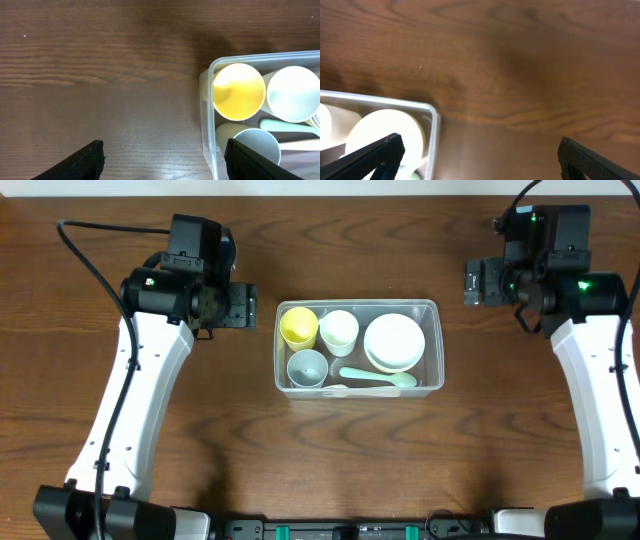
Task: Pack container
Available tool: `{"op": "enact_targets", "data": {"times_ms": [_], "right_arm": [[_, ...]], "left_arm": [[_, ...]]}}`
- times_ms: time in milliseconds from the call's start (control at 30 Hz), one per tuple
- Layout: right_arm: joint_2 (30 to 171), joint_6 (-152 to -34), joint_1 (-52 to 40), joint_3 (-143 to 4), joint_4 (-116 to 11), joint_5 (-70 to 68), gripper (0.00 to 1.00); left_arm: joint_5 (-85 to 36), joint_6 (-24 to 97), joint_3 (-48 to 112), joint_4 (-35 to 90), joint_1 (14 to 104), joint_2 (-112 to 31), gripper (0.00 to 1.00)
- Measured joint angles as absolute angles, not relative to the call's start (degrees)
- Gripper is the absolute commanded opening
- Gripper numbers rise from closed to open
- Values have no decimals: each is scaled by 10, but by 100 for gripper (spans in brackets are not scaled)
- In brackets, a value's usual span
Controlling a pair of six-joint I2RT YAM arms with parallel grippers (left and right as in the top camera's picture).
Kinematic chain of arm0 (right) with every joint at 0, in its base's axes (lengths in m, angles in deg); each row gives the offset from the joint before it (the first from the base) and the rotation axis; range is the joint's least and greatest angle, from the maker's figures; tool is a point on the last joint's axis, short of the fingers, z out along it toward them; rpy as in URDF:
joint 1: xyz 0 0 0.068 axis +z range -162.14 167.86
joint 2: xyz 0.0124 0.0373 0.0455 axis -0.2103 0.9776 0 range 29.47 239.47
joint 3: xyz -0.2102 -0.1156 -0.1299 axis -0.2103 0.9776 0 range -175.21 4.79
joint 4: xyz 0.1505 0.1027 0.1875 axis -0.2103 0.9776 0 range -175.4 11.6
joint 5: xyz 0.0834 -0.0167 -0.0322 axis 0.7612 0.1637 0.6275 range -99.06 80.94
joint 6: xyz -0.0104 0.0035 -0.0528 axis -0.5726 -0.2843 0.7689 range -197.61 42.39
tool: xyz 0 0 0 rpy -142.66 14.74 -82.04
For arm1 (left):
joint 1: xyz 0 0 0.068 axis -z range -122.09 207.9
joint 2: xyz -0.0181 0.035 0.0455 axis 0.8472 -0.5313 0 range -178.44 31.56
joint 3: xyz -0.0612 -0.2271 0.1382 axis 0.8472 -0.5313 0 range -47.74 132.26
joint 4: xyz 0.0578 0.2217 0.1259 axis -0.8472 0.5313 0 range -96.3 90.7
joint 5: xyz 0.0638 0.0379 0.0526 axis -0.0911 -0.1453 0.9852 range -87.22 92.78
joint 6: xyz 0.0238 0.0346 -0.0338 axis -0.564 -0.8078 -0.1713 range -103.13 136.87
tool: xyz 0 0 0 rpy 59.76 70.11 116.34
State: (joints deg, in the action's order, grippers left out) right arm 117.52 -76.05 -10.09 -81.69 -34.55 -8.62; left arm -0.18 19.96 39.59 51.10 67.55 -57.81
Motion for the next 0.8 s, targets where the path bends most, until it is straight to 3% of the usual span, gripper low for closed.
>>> {"op": "enact_targets", "data": {"times_ms": [300, 800], "right_arm": [[1119, -854, -117, -811, -286, -117, 99], [638, -900, -114, -473, -334, -167, 99]], "left_arm": [[2, 198, 390, 570, 678, -502, 78], [2, 214, 147, 574, 708, -5, 78]]}}
